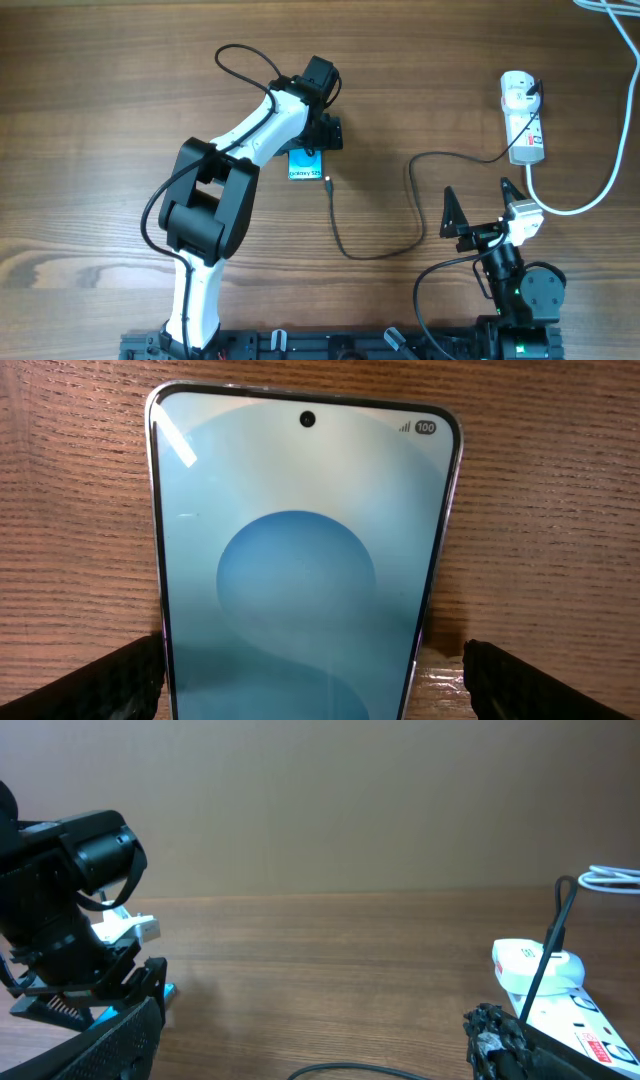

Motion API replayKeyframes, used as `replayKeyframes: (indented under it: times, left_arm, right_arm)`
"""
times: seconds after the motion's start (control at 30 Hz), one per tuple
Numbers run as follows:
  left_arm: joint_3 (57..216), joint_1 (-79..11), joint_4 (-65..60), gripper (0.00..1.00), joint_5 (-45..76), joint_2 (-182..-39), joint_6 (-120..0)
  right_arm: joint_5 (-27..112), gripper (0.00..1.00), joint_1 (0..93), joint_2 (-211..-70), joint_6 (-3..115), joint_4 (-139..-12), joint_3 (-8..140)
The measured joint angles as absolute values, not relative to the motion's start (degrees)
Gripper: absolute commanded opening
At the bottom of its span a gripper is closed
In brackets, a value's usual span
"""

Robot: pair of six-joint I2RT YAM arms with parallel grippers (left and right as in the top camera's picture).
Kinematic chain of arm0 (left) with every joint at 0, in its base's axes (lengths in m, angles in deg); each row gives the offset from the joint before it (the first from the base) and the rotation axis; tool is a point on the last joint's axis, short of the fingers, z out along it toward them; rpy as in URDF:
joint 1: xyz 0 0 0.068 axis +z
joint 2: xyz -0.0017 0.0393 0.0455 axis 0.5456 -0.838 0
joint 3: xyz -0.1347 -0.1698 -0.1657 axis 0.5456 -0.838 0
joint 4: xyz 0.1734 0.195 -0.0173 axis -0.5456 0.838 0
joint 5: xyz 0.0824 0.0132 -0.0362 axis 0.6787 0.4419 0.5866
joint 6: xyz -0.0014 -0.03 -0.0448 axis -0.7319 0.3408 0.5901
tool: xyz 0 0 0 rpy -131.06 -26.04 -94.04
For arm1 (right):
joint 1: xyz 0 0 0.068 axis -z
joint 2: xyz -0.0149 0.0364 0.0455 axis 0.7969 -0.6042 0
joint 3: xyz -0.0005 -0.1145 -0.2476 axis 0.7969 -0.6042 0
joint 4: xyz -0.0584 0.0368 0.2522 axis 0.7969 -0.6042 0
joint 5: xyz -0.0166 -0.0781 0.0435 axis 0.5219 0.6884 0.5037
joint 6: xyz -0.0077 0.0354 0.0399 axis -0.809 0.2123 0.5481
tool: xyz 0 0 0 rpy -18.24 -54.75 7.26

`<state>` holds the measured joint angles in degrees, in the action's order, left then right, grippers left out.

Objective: Plug charger to phone and switch on socket
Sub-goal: 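Close the left gripper on the phone's top end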

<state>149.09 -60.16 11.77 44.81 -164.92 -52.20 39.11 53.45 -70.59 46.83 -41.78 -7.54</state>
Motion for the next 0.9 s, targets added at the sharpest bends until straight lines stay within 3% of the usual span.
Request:
replayKeyframes:
  times: [0.3, 0.63, 0.9]
  left_arm:
    - [149.11, -60.18, 12.30, 1.00, 44.83, -164.92, -52.24]
    - [149.09, -59.96, 13.24, 0.84, 45.16, -164.92, -52.24]
    - [149.09, -59.92, 13.35, 0.85, 45.55, -164.92, -52.24]
  right_arm:
    - [39.09, 1.00, 53.45, -70.59, 46.83, -41.78, -7.54]
    - [39.09, 1.00, 53.45, -70.59, 46.83, -41.78, -7.54]
    - [39.11, 1.00, 53.45, -70.59, 46.83, -41.78, -7.54]
